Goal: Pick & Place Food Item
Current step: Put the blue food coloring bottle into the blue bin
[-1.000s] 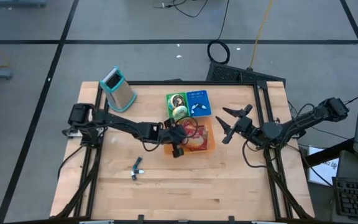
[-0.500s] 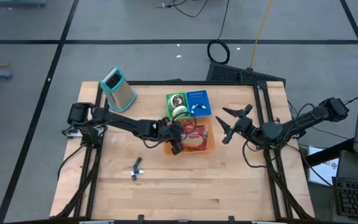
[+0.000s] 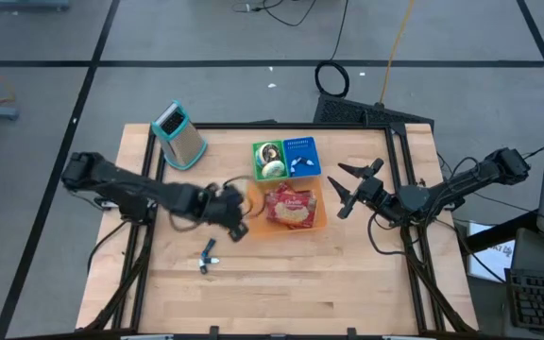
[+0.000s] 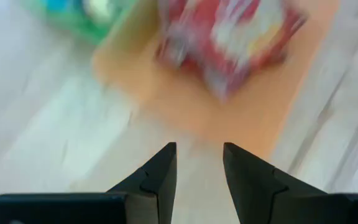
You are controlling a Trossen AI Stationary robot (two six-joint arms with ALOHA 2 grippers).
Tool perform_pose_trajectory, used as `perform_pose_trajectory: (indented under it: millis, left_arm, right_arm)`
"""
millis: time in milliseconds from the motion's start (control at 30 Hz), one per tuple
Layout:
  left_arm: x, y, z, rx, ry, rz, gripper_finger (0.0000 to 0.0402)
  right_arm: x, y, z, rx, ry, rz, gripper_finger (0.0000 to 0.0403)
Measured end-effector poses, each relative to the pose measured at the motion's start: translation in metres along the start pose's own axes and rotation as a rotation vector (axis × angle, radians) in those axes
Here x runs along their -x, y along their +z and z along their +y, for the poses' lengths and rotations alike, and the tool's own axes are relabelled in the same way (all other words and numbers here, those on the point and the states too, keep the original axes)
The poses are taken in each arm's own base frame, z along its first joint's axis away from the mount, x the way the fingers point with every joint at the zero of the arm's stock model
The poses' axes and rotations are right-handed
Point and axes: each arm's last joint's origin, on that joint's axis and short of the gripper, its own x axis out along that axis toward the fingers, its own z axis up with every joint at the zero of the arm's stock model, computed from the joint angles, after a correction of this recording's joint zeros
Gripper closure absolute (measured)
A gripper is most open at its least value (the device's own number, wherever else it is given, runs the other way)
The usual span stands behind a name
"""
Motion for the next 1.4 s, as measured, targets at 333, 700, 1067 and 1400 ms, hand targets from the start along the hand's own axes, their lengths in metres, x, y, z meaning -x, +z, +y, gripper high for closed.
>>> perform_pose_trajectory:
  millis: [333, 700, 1067, 1400]
  left_arm:
    - [0.033, -0.084, -0.031, 0.276, 0.119, 0.173, 0.0268]
    - [-0.001, -0.114, -0.046, 0.360, 0.298, 0.307, 0.0268]
    - [-0.017, -0.123, -0.039, 0.354, 0.388, 0.392, 0.0268]
    - [-0.033, -0.139, -0.026, 0.411, 0.369, 0.411, 0.0268]
  right_arm:
    - [0.000, 0.000, 0.000, -0.001, 0.006, -0.002, 0.0195]
    - [0.000, 0.002, 0.003, -0.064, 0.103, -0.039, 0.0195]
    - [0.001, 0.002, 0.003, -0.065, 0.103, -0.038, 0.0195]
    - [0.001, 0.002, 0.003, -0.059, 0.104, -0.033, 0.0195]
